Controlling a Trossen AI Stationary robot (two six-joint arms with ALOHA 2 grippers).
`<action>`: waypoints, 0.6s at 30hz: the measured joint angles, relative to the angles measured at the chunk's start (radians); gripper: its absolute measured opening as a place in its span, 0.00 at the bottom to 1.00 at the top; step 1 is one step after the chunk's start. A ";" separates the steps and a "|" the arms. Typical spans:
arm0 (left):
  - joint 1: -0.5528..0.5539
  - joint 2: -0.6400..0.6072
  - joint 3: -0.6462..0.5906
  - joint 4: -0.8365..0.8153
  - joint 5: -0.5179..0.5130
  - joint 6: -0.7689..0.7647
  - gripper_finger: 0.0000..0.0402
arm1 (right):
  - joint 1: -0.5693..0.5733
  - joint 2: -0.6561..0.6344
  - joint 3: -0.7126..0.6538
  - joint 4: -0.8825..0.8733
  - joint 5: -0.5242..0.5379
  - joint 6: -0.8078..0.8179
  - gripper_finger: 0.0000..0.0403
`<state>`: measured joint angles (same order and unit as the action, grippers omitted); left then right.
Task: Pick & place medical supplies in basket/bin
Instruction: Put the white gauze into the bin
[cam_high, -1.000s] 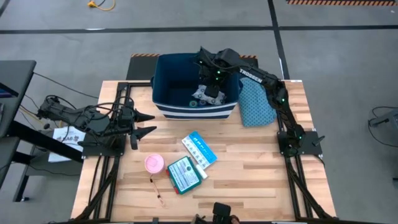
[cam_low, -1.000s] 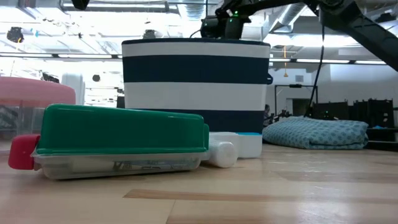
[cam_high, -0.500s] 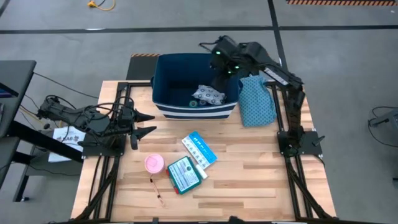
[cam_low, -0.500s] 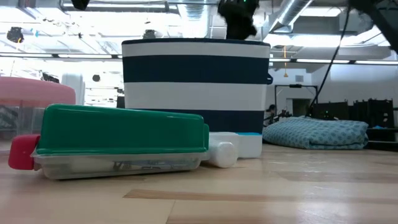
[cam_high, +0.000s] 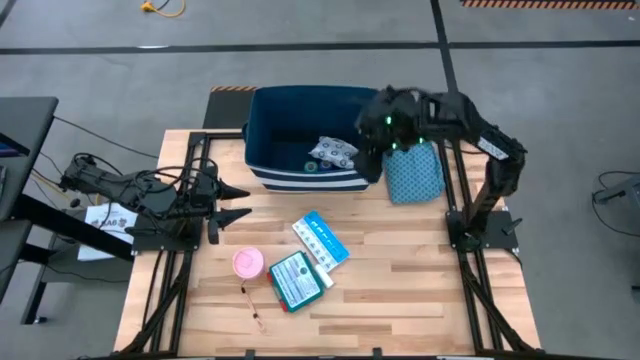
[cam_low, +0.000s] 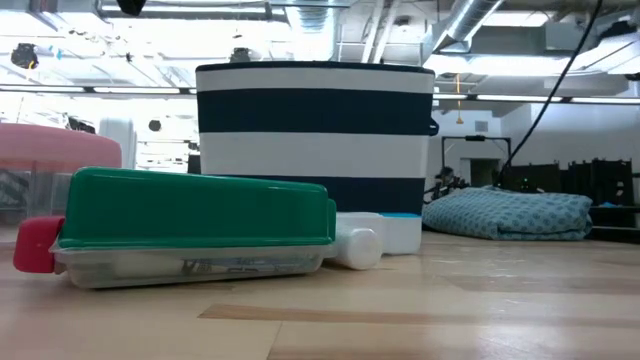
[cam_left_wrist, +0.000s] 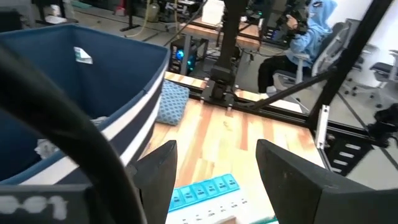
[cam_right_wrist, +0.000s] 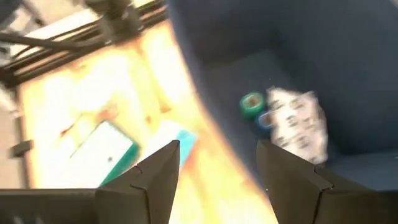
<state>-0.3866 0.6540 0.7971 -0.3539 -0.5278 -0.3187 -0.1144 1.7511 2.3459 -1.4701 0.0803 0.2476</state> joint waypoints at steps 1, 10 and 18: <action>0.000 0.000 0.000 0.000 0.009 0.000 0.52 | 0.028 0.003 0.000 -0.017 0.003 0.032 0.51; 0.000 0.000 0.000 -0.004 0.079 -0.005 0.52 | 0.292 0.128 -0.001 -0.099 0.184 0.283 0.51; 0.000 0.000 0.000 -0.027 0.088 -0.009 0.52 | 0.427 0.315 -0.002 -0.081 0.177 0.445 0.51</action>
<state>-0.3862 0.6544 0.7971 -0.3806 -0.4400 -0.3272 0.3126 2.0662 2.3444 -1.5509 0.2577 0.6921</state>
